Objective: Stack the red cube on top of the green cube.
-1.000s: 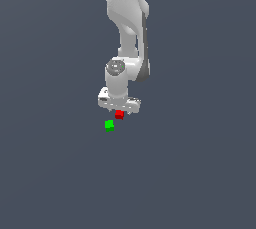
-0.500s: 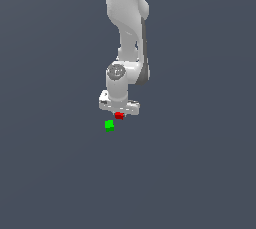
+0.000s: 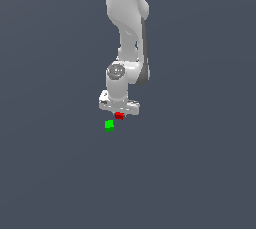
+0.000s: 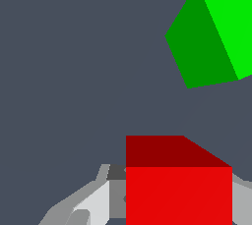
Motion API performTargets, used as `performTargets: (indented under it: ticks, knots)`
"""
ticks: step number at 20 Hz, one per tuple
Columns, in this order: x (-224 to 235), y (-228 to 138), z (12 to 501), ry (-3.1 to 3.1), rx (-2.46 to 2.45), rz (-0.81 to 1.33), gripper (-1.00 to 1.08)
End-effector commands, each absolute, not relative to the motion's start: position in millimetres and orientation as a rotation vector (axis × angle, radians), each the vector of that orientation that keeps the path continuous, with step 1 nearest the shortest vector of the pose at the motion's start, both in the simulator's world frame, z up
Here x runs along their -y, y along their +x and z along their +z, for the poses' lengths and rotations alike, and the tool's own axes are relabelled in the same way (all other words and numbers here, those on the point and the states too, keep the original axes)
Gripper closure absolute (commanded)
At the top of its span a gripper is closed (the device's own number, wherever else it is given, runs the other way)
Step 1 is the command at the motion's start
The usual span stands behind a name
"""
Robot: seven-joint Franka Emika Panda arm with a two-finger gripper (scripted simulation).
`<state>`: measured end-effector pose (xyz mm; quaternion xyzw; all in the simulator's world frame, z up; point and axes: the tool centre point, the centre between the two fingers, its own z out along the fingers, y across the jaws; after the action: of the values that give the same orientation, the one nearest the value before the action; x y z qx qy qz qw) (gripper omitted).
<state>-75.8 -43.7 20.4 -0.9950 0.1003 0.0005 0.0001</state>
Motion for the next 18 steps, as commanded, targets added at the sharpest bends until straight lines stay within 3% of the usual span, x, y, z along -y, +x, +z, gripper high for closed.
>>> performTargets:
  ticks: [1,18]
  knots:
    - [43.8,-75.5,22.7,-3.126,-0.315,0.0,1.08]
    - [43.7,-76.4,108.0,-3.126,-0.315,0.0,1.08]
